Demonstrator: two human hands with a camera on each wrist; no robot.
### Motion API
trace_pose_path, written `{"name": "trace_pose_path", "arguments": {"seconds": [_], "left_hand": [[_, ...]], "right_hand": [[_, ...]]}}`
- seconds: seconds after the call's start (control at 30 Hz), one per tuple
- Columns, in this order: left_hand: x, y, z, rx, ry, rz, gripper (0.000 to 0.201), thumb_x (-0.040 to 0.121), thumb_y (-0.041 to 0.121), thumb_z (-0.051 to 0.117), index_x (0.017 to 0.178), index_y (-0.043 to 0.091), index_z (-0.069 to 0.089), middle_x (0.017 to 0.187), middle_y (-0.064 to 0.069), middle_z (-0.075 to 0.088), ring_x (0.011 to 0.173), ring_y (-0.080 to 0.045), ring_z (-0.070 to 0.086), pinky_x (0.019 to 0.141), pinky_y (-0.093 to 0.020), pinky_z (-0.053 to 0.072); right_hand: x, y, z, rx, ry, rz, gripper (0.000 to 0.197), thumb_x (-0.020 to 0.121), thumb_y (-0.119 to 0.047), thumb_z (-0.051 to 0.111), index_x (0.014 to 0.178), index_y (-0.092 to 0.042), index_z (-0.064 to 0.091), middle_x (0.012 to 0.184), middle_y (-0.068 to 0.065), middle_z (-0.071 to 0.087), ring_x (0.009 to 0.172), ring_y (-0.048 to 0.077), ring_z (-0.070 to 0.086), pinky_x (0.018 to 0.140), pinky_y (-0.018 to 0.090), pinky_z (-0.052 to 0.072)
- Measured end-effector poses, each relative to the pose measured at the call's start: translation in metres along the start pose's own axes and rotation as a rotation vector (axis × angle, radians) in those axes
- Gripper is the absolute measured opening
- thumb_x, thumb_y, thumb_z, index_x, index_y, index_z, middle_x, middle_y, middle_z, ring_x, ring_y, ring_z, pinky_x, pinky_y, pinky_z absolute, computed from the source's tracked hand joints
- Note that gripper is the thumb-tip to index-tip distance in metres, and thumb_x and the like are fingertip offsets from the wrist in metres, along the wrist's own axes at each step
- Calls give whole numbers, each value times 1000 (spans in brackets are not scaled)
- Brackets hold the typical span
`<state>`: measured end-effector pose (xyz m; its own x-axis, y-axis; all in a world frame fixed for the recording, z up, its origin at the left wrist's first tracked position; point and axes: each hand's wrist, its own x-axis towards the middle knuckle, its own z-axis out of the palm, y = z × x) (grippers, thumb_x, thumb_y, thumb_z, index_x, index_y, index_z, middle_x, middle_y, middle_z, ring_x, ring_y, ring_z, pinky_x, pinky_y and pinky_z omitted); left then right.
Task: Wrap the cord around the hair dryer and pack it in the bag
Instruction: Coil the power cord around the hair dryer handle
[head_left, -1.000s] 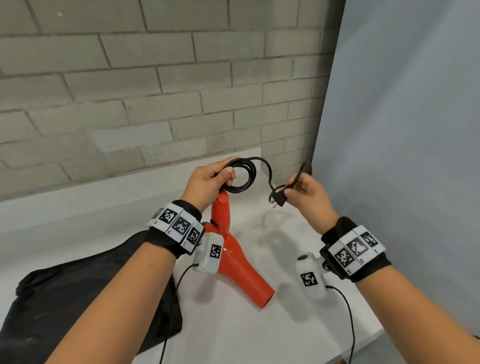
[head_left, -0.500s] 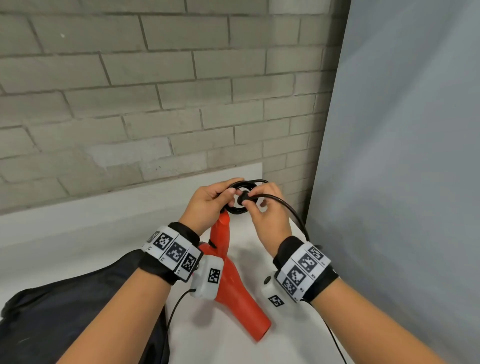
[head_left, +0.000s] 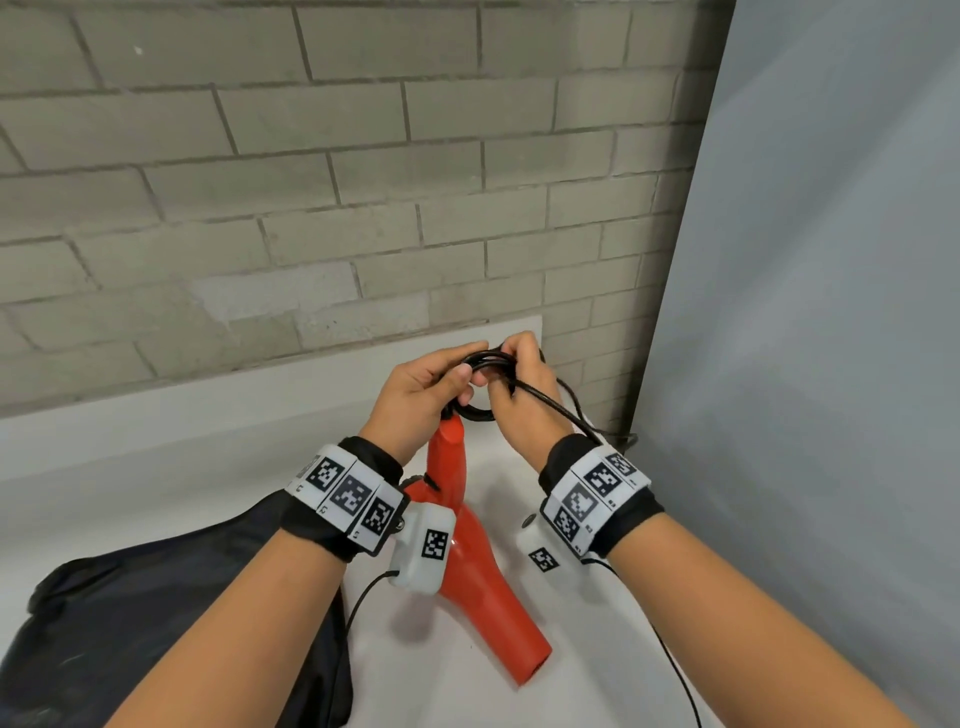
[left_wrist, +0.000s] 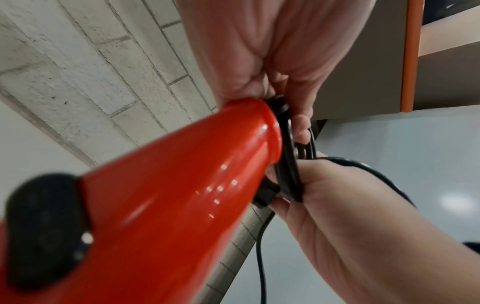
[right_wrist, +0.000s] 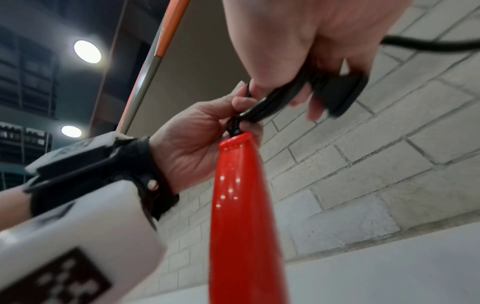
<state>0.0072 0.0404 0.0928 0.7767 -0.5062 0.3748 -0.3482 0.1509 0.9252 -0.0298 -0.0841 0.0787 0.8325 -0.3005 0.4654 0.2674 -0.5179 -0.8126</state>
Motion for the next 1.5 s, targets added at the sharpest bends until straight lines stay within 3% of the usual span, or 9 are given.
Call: {"name": "trace_pose_path", "arguments": {"seconds": [0.17,0.4,0.6,0.83,0.97,1.17,1.27,1.37,1.5], "left_hand": [[0,2,-2,35,45,-6,30,91,-2,42,103,16,62,57,11,62,52,-1,48,58,-11,43],[0,3,1,53,54,15,21,92,8,43,85,17,61,54,11,58,47,-2,49,57,-21,49],[-1,1,-7,18,120,-16,21,93,11,42,85,18,60,55,11,55,43,-2,45,54,-18,45],[1,1,-14,-145,140,-64,22,95,10,38,89,14,59,54,12,57,43,-2,39,52,-15,47],[-1,2,-20,-191,143,-79,23,96,12,38,89,14,59,55,11,56,44,-2,39,52,-15,47],[-1,7,-22,-166,54,-131,26,95,12,37,111,10,57,64,7,57,48,-2,44,57,-14,48],[0,9,-23,-146,3,-181,23,95,12,39,99,11,61,60,9,61,50,-1,47,59,-15,50],[2,11,-25,-135,-22,-211,24,96,12,37,85,7,58,63,4,58,51,-3,49,61,-21,52],[1,15,-23,-245,-37,-246,20,96,6,29,102,2,48,60,6,57,47,-4,45,56,-21,50]], "right_hand": [[-10,-2,-11,-148,-207,-56,8,94,-16,39,88,-18,34,70,6,49,60,20,45,56,38,40],[-14,-12,-11,-236,-176,-105,8,95,-15,36,89,-15,31,64,-3,37,53,11,36,47,26,26],[-24,12,-19,-297,-422,-230,11,95,-27,35,92,-17,39,77,-4,46,65,10,44,61,24,35],[-31,91,-33,-786,-833,377,28,97,-17,32,108,-5,55,110,18,58,97,25,52,87,33,40],[-36,111,-39,-1100,-983,453,35,95,-14,38,124,-1,52,131,16,54,120,29,52,99,32,41],[-22,59,-22,-414,-683,229,47,92,-20,50,137,-24,36,124,2,51,115,20,49,89,25,38],[-19,25,-4,-67,-645,149,49,90,-7,53,135,-21,40,121,-10,49,111,5,47,82,12,39],[-16,14,14,302,-466,146,27,88,8,50,105,-12,59,92,-17,65,81,-10,57,70,4,43],[-7,21,26,347,-267,303,32,90,4,46,69,-18,57,60,1,58,54,14,51,53,24,36]]}}
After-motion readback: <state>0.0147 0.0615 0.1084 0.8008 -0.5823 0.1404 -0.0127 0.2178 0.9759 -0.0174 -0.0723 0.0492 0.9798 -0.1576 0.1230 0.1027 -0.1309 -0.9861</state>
